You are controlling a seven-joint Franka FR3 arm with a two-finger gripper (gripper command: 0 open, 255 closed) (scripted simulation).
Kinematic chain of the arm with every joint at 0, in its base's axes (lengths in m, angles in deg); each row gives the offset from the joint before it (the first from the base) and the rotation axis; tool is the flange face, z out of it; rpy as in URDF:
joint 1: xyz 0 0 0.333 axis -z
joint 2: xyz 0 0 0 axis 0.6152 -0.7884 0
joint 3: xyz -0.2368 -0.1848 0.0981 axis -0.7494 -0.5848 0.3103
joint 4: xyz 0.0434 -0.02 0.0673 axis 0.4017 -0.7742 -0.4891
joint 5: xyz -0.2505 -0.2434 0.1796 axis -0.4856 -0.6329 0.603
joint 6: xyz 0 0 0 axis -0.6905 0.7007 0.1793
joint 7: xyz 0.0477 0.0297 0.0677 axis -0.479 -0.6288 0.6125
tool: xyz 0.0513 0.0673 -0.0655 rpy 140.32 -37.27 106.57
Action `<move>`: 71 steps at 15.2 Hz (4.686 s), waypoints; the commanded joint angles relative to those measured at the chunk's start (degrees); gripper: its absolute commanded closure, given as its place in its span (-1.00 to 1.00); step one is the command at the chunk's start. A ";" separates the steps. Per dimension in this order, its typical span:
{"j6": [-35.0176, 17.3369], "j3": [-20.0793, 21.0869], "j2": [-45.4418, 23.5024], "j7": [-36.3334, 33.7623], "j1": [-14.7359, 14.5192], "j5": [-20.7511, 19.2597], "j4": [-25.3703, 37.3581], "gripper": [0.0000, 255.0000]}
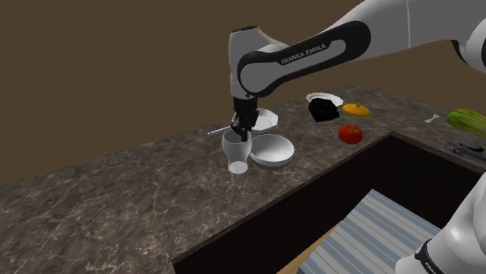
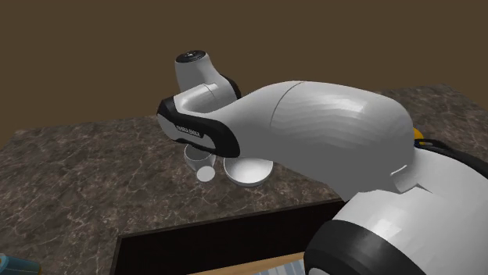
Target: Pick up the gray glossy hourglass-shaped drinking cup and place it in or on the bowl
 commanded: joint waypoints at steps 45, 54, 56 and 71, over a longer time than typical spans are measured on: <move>7.55 -6.72 9.15 17.90 9.67 3.28 -0.31 1.00; 0.80 -6.76 7.99 17.46 9.68 2.97 -5.93 1.00; 0.80 -6.76 7.99 17.46 9.68 2.97 -5.93 1.00; 7.78 -6.61 9.36 17.68 9.55 3.29 -0.31 -1.00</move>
